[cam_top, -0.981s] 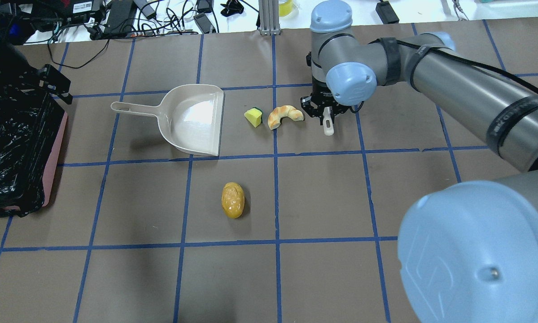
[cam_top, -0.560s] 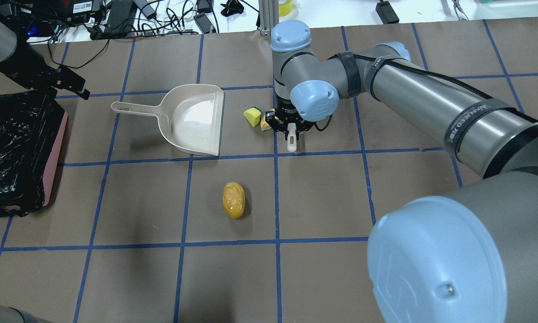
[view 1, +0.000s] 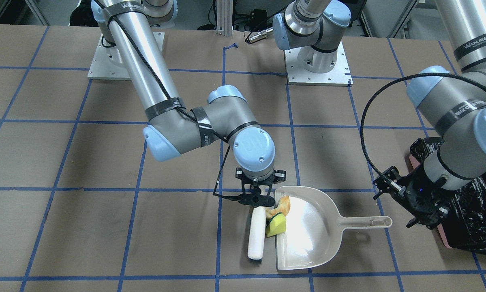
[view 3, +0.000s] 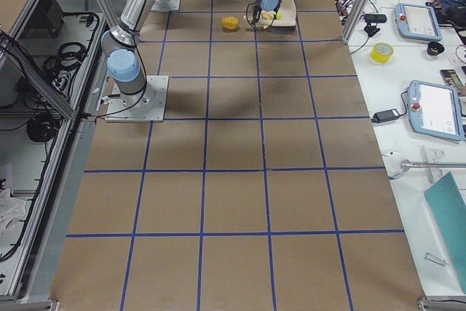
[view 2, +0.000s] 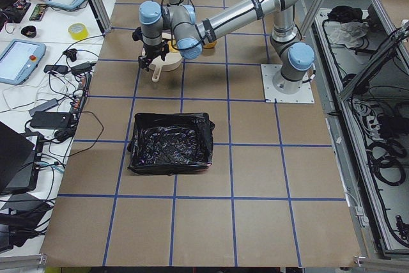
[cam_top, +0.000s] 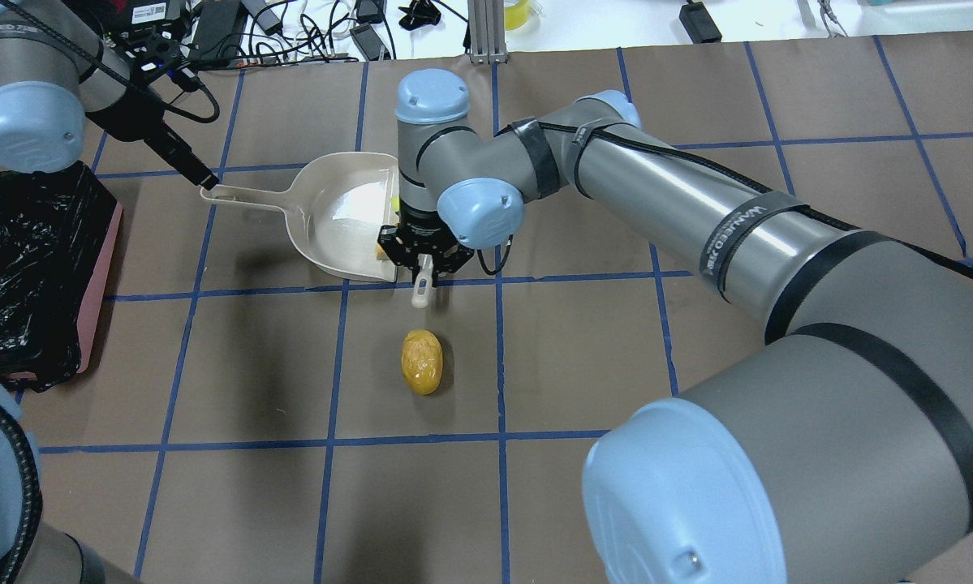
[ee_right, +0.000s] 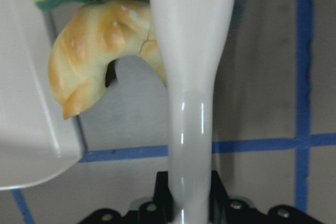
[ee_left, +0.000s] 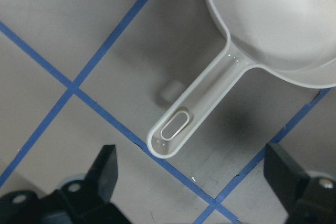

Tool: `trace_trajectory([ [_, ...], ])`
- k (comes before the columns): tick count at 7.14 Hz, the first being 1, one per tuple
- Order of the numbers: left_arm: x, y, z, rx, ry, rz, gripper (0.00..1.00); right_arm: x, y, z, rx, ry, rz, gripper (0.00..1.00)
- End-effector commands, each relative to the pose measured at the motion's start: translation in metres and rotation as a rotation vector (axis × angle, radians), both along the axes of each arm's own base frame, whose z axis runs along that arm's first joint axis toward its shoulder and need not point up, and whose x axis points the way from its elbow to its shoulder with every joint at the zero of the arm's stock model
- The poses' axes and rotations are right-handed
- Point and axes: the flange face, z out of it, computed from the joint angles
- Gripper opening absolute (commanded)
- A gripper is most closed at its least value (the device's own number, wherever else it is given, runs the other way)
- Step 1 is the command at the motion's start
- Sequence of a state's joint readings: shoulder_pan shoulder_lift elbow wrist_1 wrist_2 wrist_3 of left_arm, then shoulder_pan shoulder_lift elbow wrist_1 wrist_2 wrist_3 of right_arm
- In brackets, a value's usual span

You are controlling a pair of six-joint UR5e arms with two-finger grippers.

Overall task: Sweep and dump trash into bin
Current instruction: 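Sweep the sponge and bread into the dustpan with the right gripper's brush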

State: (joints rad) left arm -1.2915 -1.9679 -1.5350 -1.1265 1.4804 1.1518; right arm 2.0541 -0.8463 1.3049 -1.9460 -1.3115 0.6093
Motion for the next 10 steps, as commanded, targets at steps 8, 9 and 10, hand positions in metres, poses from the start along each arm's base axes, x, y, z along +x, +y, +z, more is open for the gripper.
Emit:
trace_trajectory([
  [8, -0.026, -0.021, -0.041, 0.003, -0.034, -0.317, 0.9, 0.023, 0.028, 0.091, 0.065, 0.122, 0.013, 0.0],
  [9, -0.024, -0.025, -0.046, -0.01, -0.046, -0.378, 0.9, 0.005, 0.035, 0.105, 0.097, 0.146, 0.004, 0.0],
  [10, -0.022, -0.03, -0.056, -0.026, -0.063, -0.473, 0.91, -0.02, 0.042, 0.11, 0.129, 0.158, -0.002, 0.0],
])
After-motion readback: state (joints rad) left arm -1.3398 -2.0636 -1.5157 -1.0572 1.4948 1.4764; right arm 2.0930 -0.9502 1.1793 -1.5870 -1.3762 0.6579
